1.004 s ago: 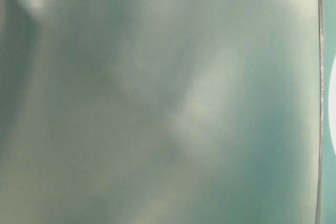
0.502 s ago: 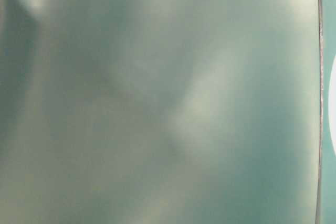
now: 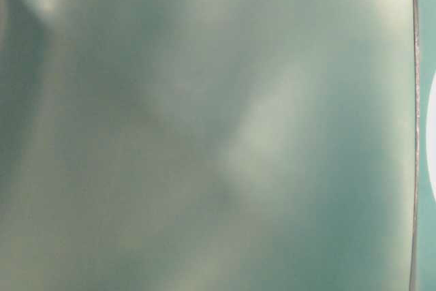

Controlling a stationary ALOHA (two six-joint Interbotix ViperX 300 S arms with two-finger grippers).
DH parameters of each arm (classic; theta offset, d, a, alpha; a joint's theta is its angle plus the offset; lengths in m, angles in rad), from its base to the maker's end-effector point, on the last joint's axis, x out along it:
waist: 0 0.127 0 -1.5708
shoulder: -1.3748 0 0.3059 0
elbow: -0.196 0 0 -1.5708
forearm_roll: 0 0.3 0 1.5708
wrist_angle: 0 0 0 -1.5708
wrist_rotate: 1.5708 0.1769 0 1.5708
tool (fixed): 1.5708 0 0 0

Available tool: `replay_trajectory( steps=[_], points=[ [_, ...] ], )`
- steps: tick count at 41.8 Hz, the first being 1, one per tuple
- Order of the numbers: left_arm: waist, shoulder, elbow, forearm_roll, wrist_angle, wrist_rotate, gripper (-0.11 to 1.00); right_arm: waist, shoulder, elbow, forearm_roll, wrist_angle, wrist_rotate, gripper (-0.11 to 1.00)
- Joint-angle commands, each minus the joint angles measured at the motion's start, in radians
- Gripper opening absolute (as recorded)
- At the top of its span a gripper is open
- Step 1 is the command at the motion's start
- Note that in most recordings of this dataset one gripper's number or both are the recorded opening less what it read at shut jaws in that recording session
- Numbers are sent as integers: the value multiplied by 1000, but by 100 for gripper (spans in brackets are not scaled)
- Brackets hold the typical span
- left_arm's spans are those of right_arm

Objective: Scoop the yellow hexagonal prism block from the bowl with a spoon using the right arm.

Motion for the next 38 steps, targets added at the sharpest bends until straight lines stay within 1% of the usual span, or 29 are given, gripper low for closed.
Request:
replay_trajectory(
  steps=[1, 12, 21, 38],
  points=[
    [0, 9, -8, 2, 0, -2, 1, 2, -11, 0, 0, -11, -2, 41],
    [0, 9, -8, 2, 3, -2, 1, 6, -17, 9, -2, -34, -9, 41],
    [-2, 9, -8, 2, 3, -2, 1, 8, -17, 8, -2, -37, -37, 41],
    [-2, 9, -6, 2, 3, -2, 1, 9, -17, 9, -5, -38, -41, 41]
  ],
)
